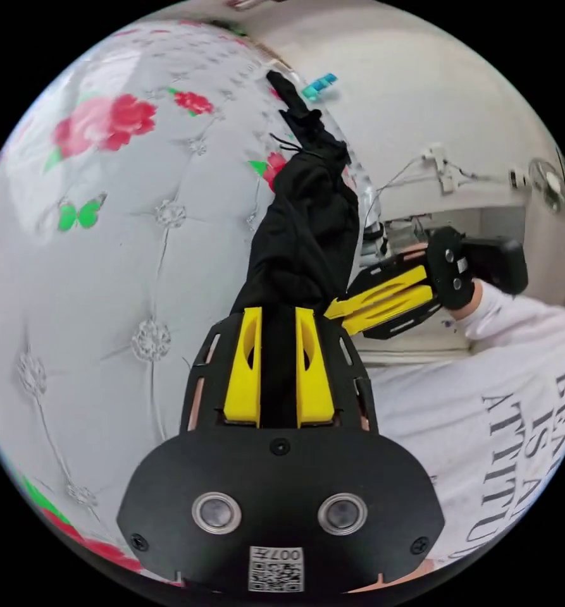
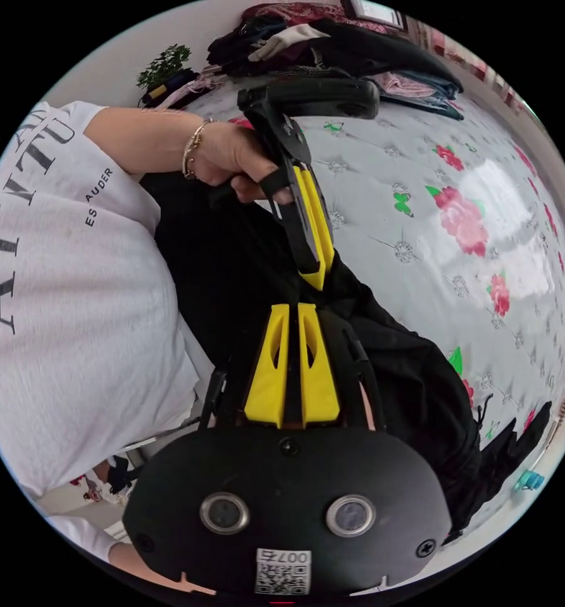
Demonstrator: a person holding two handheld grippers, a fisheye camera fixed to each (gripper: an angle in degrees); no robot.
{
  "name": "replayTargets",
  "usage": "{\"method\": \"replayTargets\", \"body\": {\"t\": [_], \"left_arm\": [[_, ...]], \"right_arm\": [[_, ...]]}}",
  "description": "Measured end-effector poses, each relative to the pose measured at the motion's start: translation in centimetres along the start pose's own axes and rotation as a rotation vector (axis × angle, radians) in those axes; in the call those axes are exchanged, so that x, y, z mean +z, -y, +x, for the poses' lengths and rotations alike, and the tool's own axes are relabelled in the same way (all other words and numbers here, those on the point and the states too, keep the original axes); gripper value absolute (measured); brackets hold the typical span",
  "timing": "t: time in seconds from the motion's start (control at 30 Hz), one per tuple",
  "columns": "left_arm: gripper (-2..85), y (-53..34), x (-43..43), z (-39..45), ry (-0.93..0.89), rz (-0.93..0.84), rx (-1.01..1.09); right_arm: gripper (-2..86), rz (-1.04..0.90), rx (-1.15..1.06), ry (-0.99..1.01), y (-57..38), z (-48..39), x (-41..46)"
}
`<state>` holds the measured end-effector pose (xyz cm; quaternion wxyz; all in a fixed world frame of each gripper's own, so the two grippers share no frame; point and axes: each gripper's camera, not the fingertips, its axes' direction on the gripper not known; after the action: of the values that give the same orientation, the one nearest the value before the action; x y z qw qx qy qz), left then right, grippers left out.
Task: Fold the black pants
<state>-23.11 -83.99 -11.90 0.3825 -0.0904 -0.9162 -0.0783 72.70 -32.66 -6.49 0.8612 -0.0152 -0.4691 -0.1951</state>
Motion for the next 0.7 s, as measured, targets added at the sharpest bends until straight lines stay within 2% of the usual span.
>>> {"method": "replayTargets", "body": {"t": [0.17,0.27,0.4,0.53,0.7], "left_arm": [[3.5,-2.1,1.2,6.2,0.351,-0.073,0.466],[1.7,-3.3,1.7,8.2,0.514,-0.097,0.575],[4.0,-4.4,1.3,9.9,0.55,-0.036,0.667],[6.2,-4.7,3.5,11.7,0.582,-0.113,0.817],[7.5,-4.1,6.9,11.6,0.549,-0.175,0.857]], "right_arm": [[0.6,0.084,0.069,0.083,-1.6,1.3,-0.1],[0.9,0.128,0.102,0.152,-2.6,2.3,-0.1],[1.0,0.198,0.146,0.222,-3.9,3.3,-0.4],[1.0,0.213,0.157,0.252,-4.4,3.7,-0.2],[0.8,0.272,0.196,0.23,-6.6,4.7,-2.4]]}}
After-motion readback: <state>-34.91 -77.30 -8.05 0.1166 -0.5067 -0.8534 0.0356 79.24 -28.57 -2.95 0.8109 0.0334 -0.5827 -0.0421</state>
